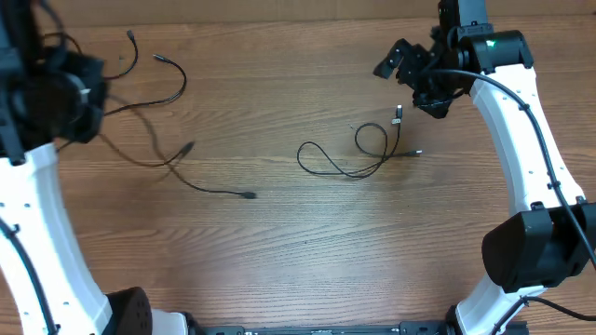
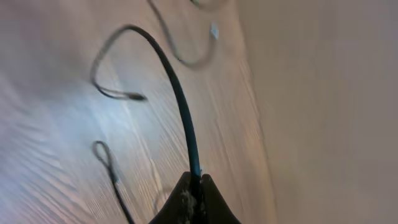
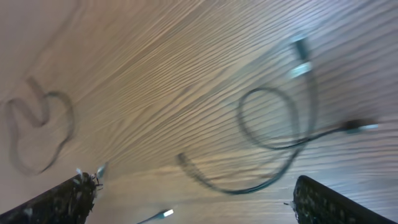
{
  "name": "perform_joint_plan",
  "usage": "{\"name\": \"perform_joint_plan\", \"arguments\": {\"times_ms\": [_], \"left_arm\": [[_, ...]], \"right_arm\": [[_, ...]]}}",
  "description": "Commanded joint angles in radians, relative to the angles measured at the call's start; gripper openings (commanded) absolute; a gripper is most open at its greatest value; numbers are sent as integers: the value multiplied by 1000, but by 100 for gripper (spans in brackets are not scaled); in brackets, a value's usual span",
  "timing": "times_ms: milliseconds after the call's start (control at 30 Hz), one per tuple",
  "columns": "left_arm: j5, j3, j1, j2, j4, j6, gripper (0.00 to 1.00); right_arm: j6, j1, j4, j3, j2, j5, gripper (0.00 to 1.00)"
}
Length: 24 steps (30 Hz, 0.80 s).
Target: Untangle cables
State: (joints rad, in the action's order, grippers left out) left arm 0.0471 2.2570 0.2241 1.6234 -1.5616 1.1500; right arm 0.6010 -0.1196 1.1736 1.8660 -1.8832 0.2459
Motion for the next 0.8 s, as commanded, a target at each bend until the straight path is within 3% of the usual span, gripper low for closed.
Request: {"name": "perform_joint_plan", "arguments": {"times_ms": [0,233,667,767], "left_arm": [[-81,-31,122,29,-12,-3,4],[-84,-79,312,103,23,0,4],[-113,-79,508,333,130,36,4],[-196,-79,550,402,172,35,5]], "right_arm": [[-8,-4,0,12,37,-118,100],[-8,-4,-1,12,37,-118,100],[-8,-4,-1,12,37,-118,100],[-8,-4,-1,12,37,-118,100]]}}
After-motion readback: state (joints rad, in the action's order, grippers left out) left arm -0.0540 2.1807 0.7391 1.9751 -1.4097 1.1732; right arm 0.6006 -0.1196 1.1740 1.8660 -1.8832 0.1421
